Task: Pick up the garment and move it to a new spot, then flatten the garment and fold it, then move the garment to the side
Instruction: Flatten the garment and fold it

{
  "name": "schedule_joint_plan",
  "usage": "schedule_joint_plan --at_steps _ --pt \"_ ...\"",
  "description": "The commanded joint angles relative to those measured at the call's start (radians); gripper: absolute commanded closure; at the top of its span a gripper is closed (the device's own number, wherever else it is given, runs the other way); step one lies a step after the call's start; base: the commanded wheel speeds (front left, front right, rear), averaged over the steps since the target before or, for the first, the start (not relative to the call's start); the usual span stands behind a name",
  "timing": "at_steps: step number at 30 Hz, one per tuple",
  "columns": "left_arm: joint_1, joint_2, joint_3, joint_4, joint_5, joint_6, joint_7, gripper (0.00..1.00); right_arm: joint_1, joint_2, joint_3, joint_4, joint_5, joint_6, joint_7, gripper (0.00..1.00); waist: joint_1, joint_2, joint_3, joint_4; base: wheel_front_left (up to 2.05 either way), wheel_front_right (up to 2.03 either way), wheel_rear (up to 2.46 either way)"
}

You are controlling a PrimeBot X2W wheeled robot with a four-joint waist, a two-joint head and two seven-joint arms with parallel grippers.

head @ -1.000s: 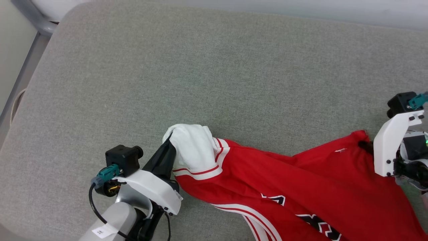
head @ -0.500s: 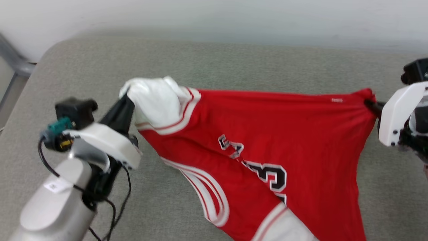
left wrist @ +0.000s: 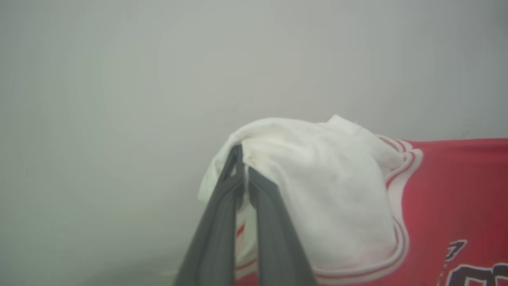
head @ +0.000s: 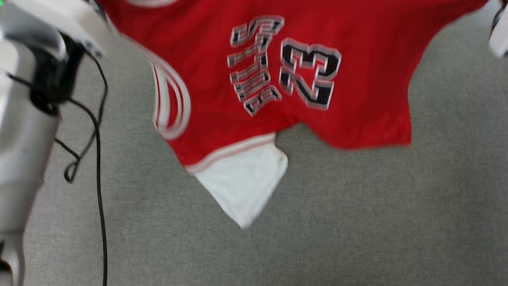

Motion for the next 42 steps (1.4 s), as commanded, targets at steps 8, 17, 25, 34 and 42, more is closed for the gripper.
schedule_joint_plan --at_steps 8,17,25,34,42 --pt "-0.301 0.023 0.061 0.124 0.034 -0.008 -0.033 1.00 -0.269 0.007 -0.064 0.054 -0.113 -0.004 -0.079 1.00 -0.0001 0.0000 0.155 -0.039 0.00 0.00 0.00" --pt "-0.563 0.020 0.053 0.298 0.075 -0.042 -0.061 1.00 -0.511 0.044 -0.120 0.140 -0.195 -0.007 -0.157 1.00 -0.0001 0.0000 0.314 -0.036 0.00 0.00 0.00" --pt "-0.616 -0.020 0.054 0.449 0.044 -0.084 -0.076 1.00 -0.581 0.087 -0.110 0.275 -0.211 -0.007 -0.226 1.00 -0.0001 0.0000 0.386 -0.034 0.00 0.00 0.00" --pt "-0.421 -0.069 0.063 0.585 -0.046 -0.155 -0.123 1.00 -0.426 0.116 -0.016 0.416 -0.130 -0.006 -0.305 1.00 -0.0001 0.0000 0.335 -0.038 0.00 0.00 0.00" --pt "-0.064 -0.074 0.073 0.601 -0.150 -0.182 -0.195 1.00 -0.109 0.069 0.072 0.433 0.000 -0.008 -0.373 1.00 -0.0001 0.0000 0.192 -0.019 0.00 0.00 0.00"
